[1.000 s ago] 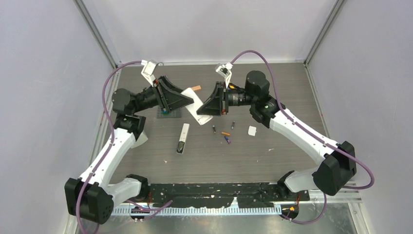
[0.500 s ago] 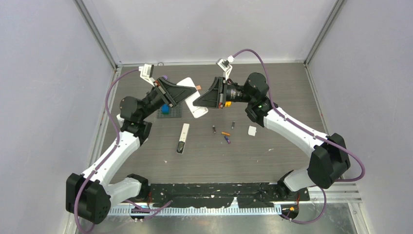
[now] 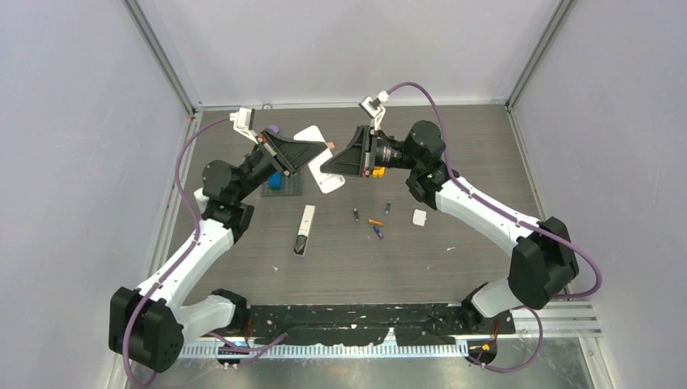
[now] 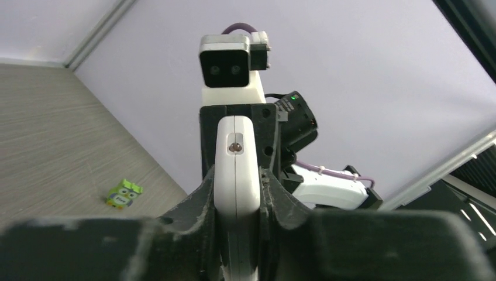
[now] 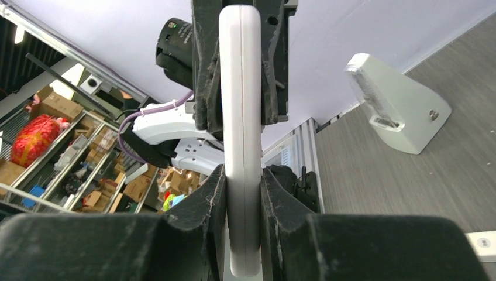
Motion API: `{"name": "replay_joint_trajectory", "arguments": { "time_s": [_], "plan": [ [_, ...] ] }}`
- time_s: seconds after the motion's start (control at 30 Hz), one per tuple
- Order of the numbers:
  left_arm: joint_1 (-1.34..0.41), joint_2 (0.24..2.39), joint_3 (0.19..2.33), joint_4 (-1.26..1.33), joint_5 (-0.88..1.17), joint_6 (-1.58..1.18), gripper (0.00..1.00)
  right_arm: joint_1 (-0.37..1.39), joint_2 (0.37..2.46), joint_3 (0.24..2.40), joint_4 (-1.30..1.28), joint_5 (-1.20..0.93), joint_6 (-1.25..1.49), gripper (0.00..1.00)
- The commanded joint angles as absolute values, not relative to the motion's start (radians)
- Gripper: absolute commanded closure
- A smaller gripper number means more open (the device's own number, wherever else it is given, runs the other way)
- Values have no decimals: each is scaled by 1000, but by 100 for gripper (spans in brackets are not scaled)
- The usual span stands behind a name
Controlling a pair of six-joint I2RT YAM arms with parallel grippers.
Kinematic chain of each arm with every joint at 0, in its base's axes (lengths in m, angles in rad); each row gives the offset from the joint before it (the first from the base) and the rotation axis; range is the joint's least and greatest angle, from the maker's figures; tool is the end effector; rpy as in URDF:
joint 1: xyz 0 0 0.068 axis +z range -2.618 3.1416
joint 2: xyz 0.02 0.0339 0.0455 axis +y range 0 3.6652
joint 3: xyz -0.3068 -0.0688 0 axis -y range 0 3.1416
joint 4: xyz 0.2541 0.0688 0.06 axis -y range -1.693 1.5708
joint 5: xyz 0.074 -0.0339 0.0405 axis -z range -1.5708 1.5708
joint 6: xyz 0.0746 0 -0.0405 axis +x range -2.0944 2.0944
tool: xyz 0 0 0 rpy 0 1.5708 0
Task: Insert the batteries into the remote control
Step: Adjust the remote control, then pick up the battery from the center of the board.
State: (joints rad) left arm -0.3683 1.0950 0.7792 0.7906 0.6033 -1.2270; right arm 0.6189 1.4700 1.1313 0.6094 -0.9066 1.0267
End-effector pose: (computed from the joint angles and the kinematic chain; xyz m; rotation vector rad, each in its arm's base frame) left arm 0.2274 -0.1331 0.4263 0.0579 1.3742 -1.7031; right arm 0.2627 0.2592 0.4230 -0.6161 1.6078 1.8782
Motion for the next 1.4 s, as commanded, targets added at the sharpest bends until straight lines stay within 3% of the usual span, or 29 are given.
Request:
{"name": "replay_joint_trajectory", "arguments": {
  "time_s": [0.0,0.03,0.1,0.17,0.3,0.47,0.63,0.73,1.0,1.37],
  "plan": [
    [-394,1067,802,654,659,-1113,100,612,1473,1135,666,-839,1047,74],
    [-394,1058,817,597,652,-1076,100,608,1464,1130,661,-831,1036,68],
    [-393,1041,848,491,629,-1001,100,587,1444,1112,633,-823,1008,48],
    [-387,1024,873,383,605,-923,100,566,1418,1099,581,-827,958,37],
    [-352,997,896,209,547,-808,100,536,1329,1073,348,-786,752,27],
    [-293,978,892,90,514,-709,100,537,1275,1052,-53,-572,451,29],
    [-276,986,917,4,501,-654,100,621,1377,1069,-214,-197,364,48],
    [-272,998,926,-30,494,-662,100,673,1484,1104,-287,-53,333,50],
    [-263,1030,937,-89,437,-701,100,755,1716,1233,-412,83,282,40],
    [-252,1054,937,-89,443,-717,100,772,1873,1331,-446,154,277,46]
  ]
}}
